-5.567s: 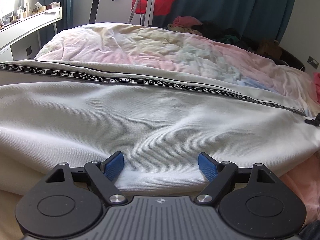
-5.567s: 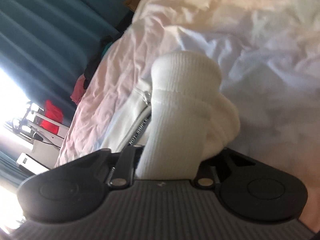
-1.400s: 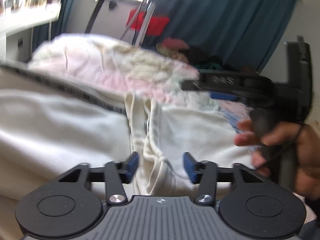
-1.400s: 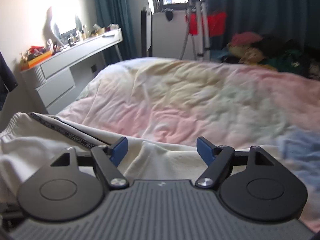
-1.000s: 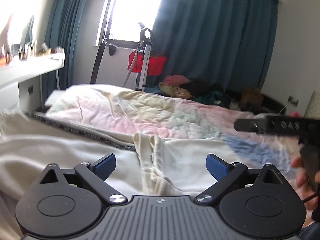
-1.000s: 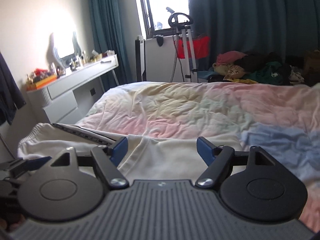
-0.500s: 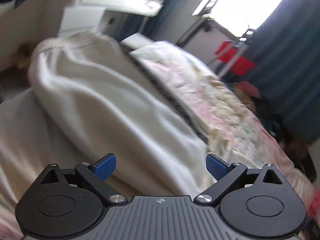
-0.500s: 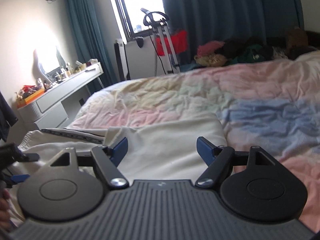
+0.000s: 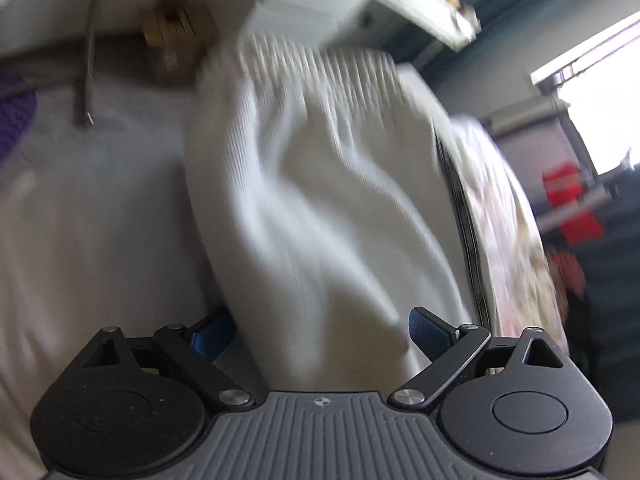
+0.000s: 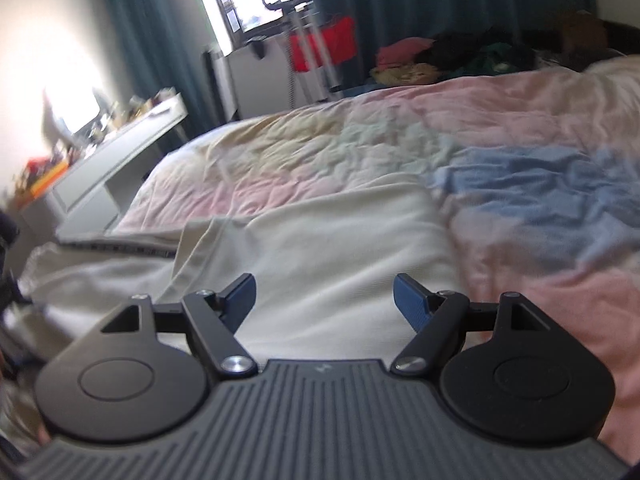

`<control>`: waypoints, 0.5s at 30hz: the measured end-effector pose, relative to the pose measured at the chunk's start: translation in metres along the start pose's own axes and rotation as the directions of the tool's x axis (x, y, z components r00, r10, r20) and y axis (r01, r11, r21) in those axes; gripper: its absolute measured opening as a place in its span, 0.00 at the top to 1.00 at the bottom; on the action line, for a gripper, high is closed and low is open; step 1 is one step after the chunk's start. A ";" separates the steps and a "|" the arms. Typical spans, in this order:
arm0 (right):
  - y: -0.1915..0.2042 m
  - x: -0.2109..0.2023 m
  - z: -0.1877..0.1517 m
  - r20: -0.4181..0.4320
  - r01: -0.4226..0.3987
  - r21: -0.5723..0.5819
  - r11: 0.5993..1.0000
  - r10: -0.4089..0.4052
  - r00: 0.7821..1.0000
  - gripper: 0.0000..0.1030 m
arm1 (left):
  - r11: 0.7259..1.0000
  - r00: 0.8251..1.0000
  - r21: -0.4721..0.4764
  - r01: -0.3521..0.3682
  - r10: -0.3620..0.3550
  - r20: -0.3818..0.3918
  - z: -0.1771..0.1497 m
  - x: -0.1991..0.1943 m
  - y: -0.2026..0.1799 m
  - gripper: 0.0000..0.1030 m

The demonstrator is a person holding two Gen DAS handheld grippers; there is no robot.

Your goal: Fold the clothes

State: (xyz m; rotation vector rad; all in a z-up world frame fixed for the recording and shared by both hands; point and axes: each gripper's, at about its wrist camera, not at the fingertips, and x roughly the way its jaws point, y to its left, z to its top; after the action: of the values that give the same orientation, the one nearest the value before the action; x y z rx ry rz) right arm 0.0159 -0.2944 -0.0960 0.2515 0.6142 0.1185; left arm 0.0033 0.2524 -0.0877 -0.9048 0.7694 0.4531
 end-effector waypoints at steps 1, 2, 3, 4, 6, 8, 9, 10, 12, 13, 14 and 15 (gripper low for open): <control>0.005 0.005 -0.001 -0.009 -0.013 -0.017 1.000 0.013 1.000 0.25 | 1.000 1.000 -0.004 -0.007 0.007 0.029 0.006 0.000 0.001 0.08; 0.011 0.010 -0.003 -0.016 -0.032 -0.032 0.999 0.031 0.999 0.25 | 1.000 0.998 -0.009 -0.014 0.015 0.058 0.012 0.000 0.003 0.11; 0.016 0.015 -0.005 -0.024 -0.047 -0.046 0.998 0.046 0.999 0.25 | 1.000 0.996 -0.013 -0.021 0.022 0.083 0.017 0.000 0.004 0.18; 0.021 0.019 -0.008 -0.036 -0.056 -0.059 0.997 0.054 0.998 0.25 | 1.000 0.995 -0.014 -0.028 0.029 0.096 0.022 0.003 0.005 0.21; 0.027 0.029 -0.014 -0.068 -0.056 -0.085 0.995 0.050 0.996 0.25 | 0.999 0.991 -0.012 -0.043 0.044 0.123 0.031 0.007 0.005 0.27; 0.034 0.035 -0.022 -0.084 -0.040 -0.133 0.990 0.029 0.996 0.25 | 0.998 0.986 0.016 -0.064 0.061 0.158 0.035 0.011 -0.002 0.33; 0.037 0.036 -0.025 -0.083 -0.035 -0.158 0.987 0.022 0.996 0.25 | 0.997 0.982 0.031 -0.073 0.066 0.177 0.037 0.012 -0.007 0.40; 0.040 0.037 -0.027 -0.080 -0.030 -0.182 0.983 0.016 0.997 0.24 | 0.996 0.977 0.049 -0.075 0.063 0.203 0.035 0.010 -0.013 0.45; 0.042 0.037 -0.027 -0.080 -0.029 -0.189 0.981 0.014 0.997 0.24 | 0.993 0.965 0.085 -0.080 0.056 0.256 0.032 0.006 -0.025 0.70; 0.042 0.036 -0.026 -0.081 -0.032 -0.183 0.983 0.017 0.997 0.24 | 0.992 0.959 0.102 -0.077 0.046 0.281 0.031 0.003 -0.031 0.74; 0.041 0.034 -0.024 -0.080 -0.037 -0.165 0.986 0.024 0.996 0.25 | 0.991 0.953 0.121 -0.061 0.021 0.304 0.028 -0.002 -0.040 0.82; 0.038 0.032 -0.022 -0.077 -0.041 -0.147 0.988 0.030 0.997 0.25 | 0.987 0.944 0.151 -0.053 0.000 0.331 0.023 -0.010 -0.050 0.85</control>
State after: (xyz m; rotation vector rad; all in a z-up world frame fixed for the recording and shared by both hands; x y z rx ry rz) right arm 0.0276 -0.2473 -0.1211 0.1142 0.6716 0.2076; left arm 0.0378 0.2438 -0.0445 -0.6486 0.5017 0.5436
